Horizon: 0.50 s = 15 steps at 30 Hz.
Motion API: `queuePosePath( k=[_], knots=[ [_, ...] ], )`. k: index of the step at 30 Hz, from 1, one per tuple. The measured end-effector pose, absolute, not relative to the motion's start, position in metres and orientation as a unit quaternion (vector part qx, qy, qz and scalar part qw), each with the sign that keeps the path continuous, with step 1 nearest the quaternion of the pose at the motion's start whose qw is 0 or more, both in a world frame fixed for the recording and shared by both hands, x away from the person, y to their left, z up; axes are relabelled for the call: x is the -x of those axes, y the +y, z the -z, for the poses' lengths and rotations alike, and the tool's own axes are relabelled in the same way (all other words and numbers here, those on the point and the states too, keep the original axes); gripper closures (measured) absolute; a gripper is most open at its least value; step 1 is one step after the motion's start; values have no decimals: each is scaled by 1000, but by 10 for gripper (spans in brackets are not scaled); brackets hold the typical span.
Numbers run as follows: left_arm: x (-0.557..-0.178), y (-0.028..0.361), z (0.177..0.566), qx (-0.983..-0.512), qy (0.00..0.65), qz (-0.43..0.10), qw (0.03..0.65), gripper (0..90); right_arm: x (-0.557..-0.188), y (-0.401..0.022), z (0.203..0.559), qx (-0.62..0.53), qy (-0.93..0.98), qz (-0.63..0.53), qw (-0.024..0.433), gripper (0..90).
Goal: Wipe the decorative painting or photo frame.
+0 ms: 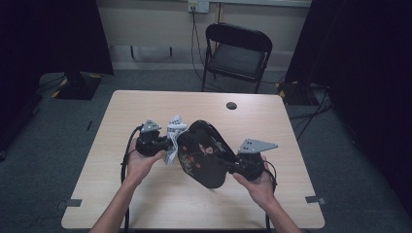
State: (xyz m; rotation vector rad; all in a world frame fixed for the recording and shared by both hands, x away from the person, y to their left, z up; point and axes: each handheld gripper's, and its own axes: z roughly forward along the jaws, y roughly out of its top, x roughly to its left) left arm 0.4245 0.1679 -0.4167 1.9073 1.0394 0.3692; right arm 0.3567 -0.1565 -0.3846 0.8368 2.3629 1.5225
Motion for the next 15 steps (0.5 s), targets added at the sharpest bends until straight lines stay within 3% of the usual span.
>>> queuePosePath(
  k=[7, 15],
  knots=[
    [-425, 162, 429, -784, 434, -140, 421, 772, -357, -156, 385, -285, 800, -517, 105, 803],
    [-424, 168, 415, -766, 430, -138, 458, 771, -357, -157, 385, -286, 800, -516, 107, 803]
  ],
)
